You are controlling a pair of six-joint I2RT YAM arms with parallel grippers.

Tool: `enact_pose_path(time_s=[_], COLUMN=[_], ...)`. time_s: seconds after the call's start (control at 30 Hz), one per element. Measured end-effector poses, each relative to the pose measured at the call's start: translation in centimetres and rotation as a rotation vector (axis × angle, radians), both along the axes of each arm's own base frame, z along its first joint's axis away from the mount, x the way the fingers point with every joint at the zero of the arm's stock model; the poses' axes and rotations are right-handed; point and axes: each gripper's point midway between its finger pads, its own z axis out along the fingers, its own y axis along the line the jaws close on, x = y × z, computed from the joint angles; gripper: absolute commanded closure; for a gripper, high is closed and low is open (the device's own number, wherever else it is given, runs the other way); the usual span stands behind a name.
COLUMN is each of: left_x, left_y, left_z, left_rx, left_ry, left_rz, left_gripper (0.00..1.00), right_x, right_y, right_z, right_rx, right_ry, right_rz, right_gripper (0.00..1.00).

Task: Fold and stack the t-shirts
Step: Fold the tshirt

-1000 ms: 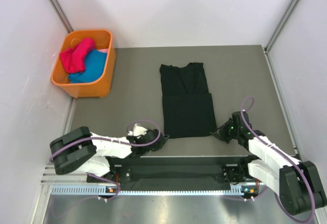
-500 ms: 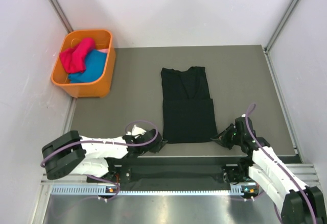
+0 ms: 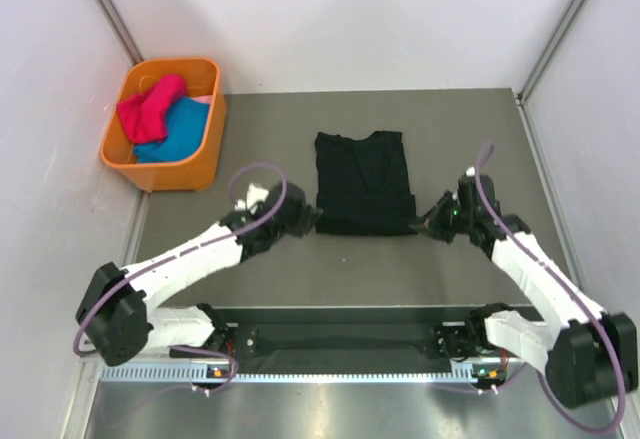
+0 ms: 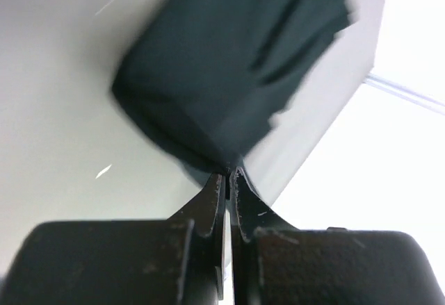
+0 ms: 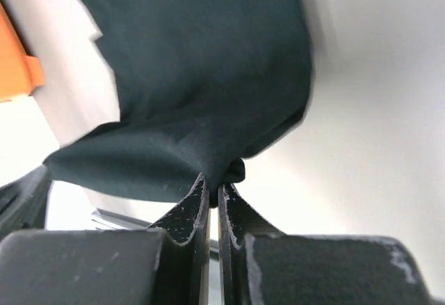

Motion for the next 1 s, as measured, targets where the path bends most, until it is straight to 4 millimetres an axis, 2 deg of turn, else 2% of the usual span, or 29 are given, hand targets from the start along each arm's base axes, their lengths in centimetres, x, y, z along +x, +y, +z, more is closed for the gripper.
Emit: enact_pose_path(time_s=[0.07, 0.13, 0.33, 0.47, 0.67, 0.8, 1.0], left_x=[2.6, 4.8, 10.4, 14.5, 19.9, 21.7, 23.6], left_y=[0.6, 1.2, 2.8, 2.6, 0.8, 0.1, 0.5], left_z=[1.7, 2.6, 2.7, 2.8, 3.2, 2.8, 1.3], left_rx=[0.014, 0.043, 0.145, 0.183, 0.218, 0.229, 0.211], left_ry=[-0.038, -0.06, -0.086, -0.127, -0.232, -0.268, -0.267], left_rz=[-0.003, -0.019, -0.071, -0.132, -0.274, -0.328, -0.343], left_gripper=[1.0, 1.0, 1.0, 1.0, 1.0, 1.0, 1.0], right_x=[2.1, 4.5, 11.9, 16.3, 20.5, 22.3, 24.8], right_y=[0.5, 1.1, 2.7, 3.0, 1.9, 1.3, 1.3], right_z=[1.4, 2.6, 6.1, 7.2, 5.8, 4.6, 3.5], right_rx=[-0.006, -0.015, -0.046, -0.06, -0.064, -0.049, -0.008], right_ry=[-0.02, -0.043, -0.112, -0.138, -0.114, -0.09, -0.076], right_rz=[0.018, 0.037, 0.085, 0.103, 0.092, 0.093, 0.11], right_gripper=[1.0, 1.0, 1.0, 1.0, 1.0, 1.0, 1.0])
